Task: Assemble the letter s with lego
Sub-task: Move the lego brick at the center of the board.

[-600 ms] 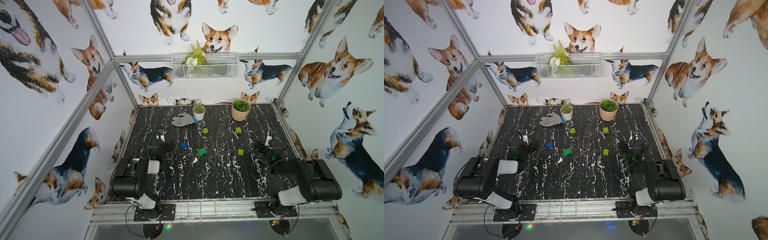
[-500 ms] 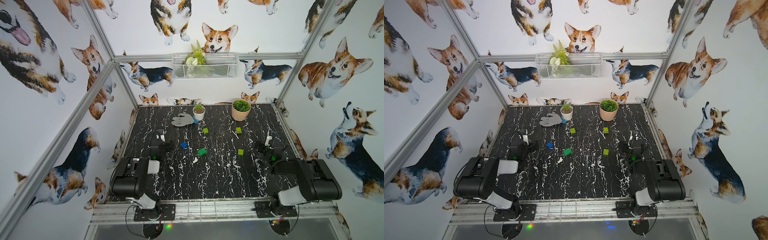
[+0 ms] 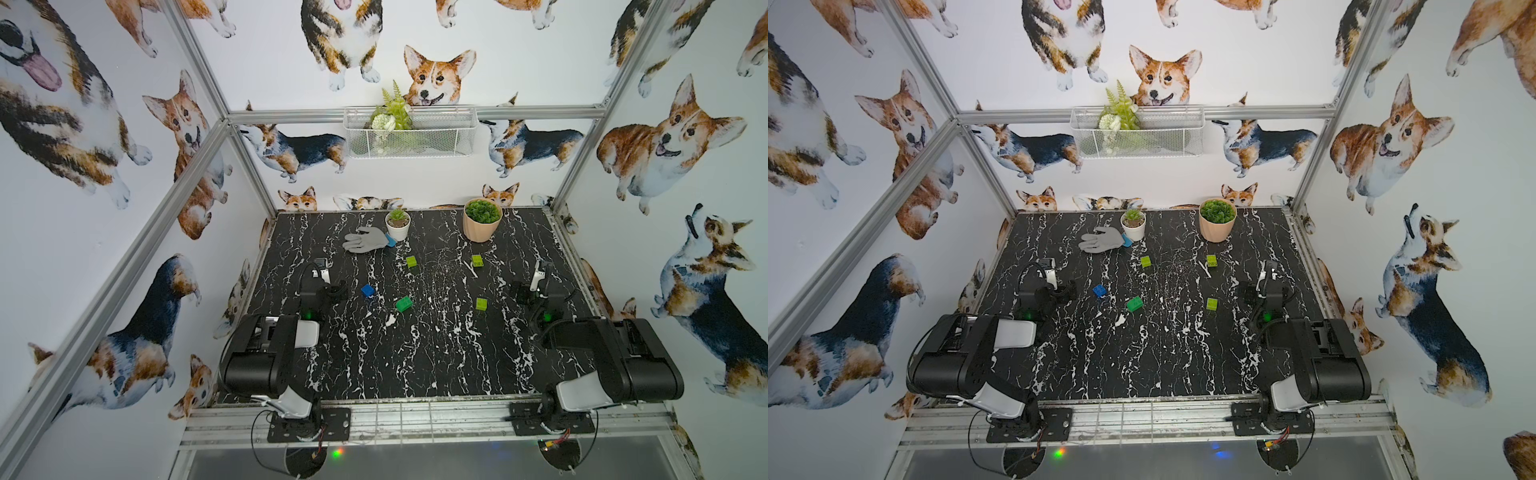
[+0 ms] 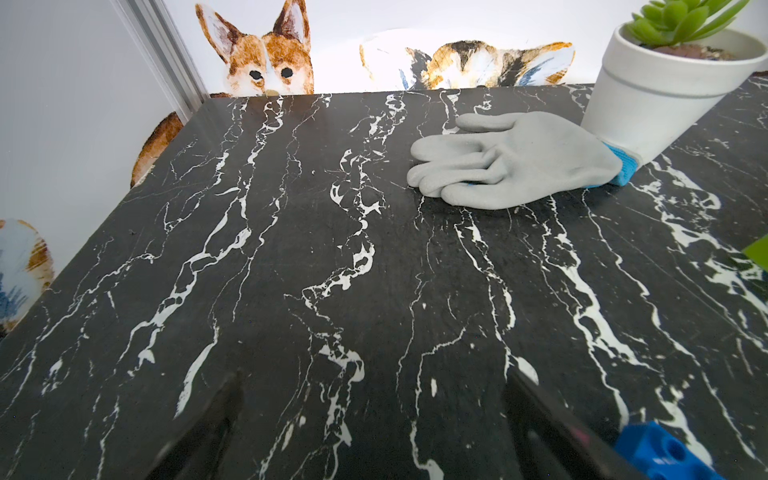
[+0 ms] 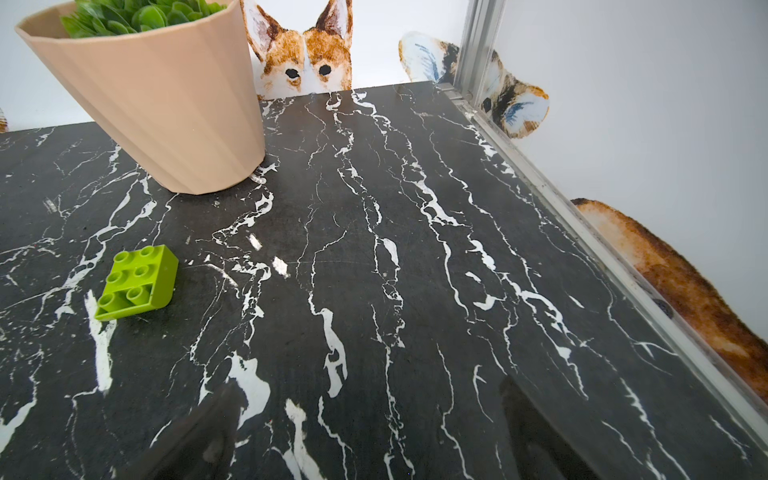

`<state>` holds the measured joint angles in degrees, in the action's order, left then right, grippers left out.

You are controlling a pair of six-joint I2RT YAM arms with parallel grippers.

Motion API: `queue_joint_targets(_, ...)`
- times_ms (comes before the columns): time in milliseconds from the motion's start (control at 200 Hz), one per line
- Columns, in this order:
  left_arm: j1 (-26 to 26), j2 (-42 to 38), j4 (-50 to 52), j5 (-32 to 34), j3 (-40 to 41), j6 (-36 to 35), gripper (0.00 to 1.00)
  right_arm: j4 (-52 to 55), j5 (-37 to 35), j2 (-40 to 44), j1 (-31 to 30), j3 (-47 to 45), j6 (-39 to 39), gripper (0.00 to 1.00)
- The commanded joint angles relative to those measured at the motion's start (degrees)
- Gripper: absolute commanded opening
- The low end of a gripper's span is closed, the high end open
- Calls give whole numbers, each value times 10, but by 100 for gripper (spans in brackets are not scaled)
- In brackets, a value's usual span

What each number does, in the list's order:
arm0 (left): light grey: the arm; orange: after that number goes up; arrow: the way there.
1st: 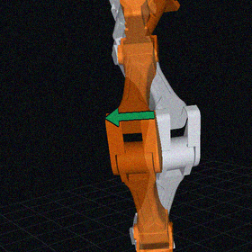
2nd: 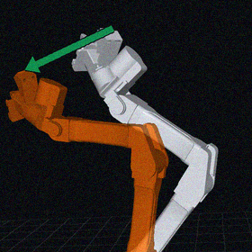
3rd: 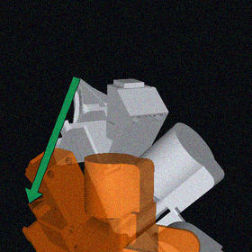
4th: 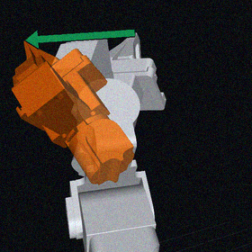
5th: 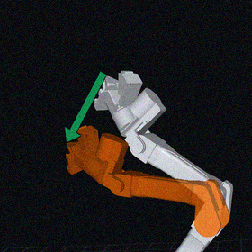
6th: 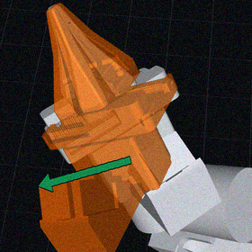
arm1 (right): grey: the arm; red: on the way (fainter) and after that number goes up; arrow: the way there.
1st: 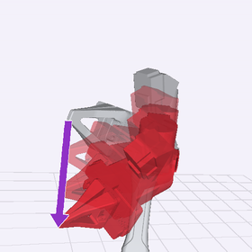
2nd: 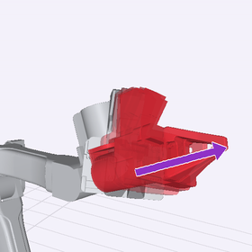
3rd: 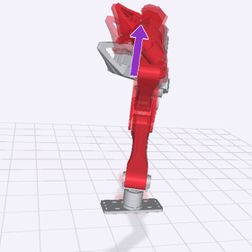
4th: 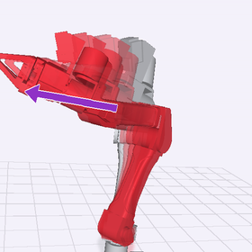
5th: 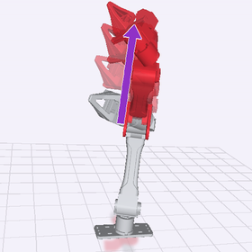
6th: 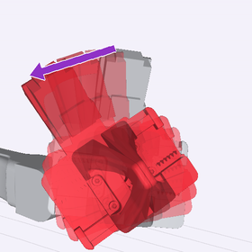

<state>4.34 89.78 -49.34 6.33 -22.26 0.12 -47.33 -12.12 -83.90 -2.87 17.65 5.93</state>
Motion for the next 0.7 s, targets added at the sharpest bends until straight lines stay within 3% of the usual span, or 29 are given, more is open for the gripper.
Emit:
queue_joint_targets(0, -1, 1, -22, -3, -5, -11, 100, -28, -6, 0, 0, 4, -12, 100)
queue_joint_targets(190, -5, 1, -18, -10, -6, -8, 100, -27, -1, 1, 3, 4, -11, 100)
queue_joint_targets(285, -5, -6, -13, -20, -6, -16, 100, -28, 37, 7, 4, 4, -25, 100)
queue_joint_targets(365, -3, -46, 63, -19, -30, -18, 100, 19, 46, 54, 5, 12, -26, 100)
queue_joint_targets(476, 9, -114, 184, 7, -70, -16, 100, 182, 79, 153, 2, 60, -32, 100)
queue_joint_targets(696, 41, -217, 476, 24, -174, 40, 100, 340, 160, 294, -6, 129, 3, 100)
